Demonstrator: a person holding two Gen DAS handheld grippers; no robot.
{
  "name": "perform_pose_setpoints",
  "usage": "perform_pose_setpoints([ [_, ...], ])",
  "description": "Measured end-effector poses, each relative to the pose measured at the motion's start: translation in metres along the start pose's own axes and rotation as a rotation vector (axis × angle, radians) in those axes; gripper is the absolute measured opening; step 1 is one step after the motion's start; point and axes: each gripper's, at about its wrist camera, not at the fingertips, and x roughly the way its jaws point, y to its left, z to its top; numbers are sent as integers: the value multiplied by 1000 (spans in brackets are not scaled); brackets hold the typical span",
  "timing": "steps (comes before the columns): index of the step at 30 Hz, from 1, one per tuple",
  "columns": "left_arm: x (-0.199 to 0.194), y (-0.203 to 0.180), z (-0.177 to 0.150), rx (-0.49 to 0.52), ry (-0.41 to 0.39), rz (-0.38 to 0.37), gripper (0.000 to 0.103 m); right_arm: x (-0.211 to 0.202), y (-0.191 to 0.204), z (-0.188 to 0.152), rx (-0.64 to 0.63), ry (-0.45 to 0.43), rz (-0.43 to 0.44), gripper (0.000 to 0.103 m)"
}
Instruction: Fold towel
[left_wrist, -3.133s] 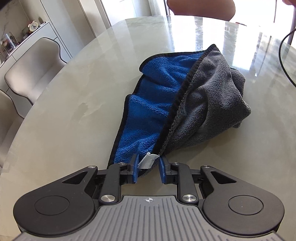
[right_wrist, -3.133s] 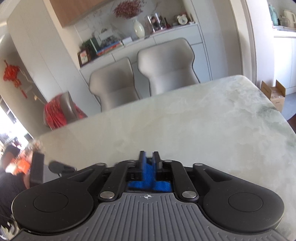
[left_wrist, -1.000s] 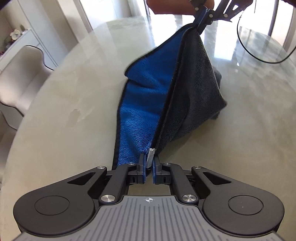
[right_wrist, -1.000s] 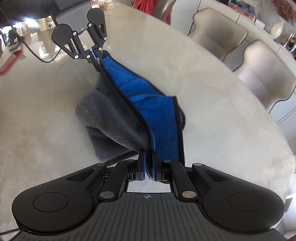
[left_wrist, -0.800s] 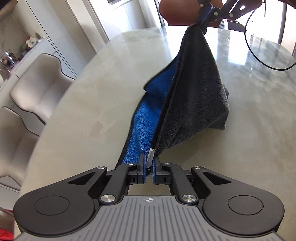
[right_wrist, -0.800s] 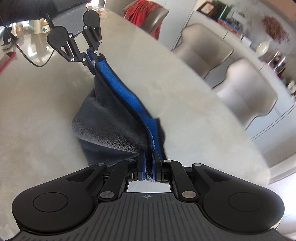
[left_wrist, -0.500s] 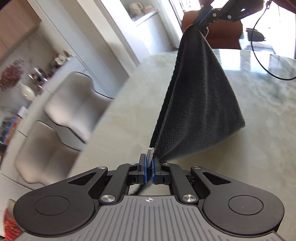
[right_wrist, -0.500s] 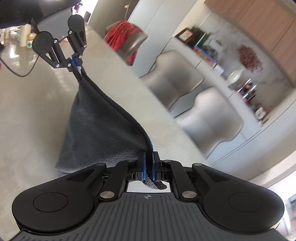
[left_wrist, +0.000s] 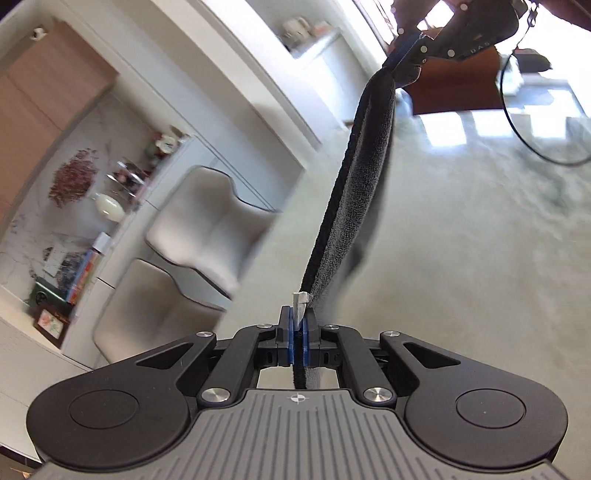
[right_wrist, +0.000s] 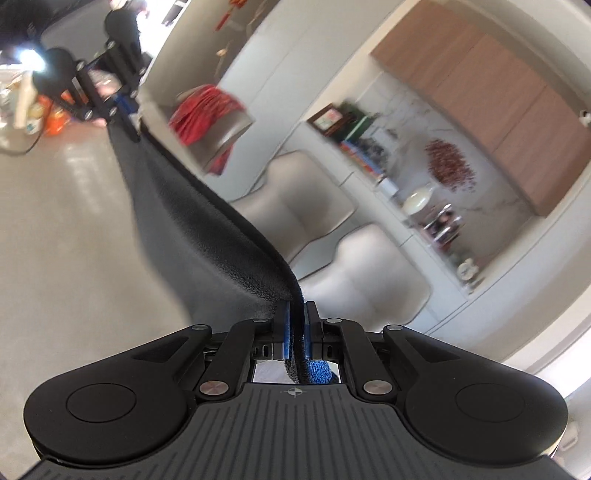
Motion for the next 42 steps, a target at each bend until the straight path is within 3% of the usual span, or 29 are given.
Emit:
perform_pose_setpoints([
  [4, 7, -56, -27, -18, 53, -124, 3, -5, 46, -36, 35, 118, 119, 7],
  [9, 32, -112, -57, -113, 105, -281, 4, 4, 96, -97, 164, 286, 252, 7],
  [14, 38, -141, -81, -158, 176, -340, 8, 7, 121, -131, 226, 389, 338, 7],
  [21, 29, -115, -105, -182, 278, -285, 11, 11, 114, -133, 352, 348, 360, 9],
  [27, 46, -82, -98, -301, 179, -209, 16, 38, 123, -124, 403, 312, 373, 10],
  [34, 106, -90, -96, -368, 200, -222, 17, 77, 130, -123, 414, 364, 425, 10],
  [42, 135, -84, -107, -430, 235, -290, 19, 95, 131, -131, 383, 417, 484, 12],
])
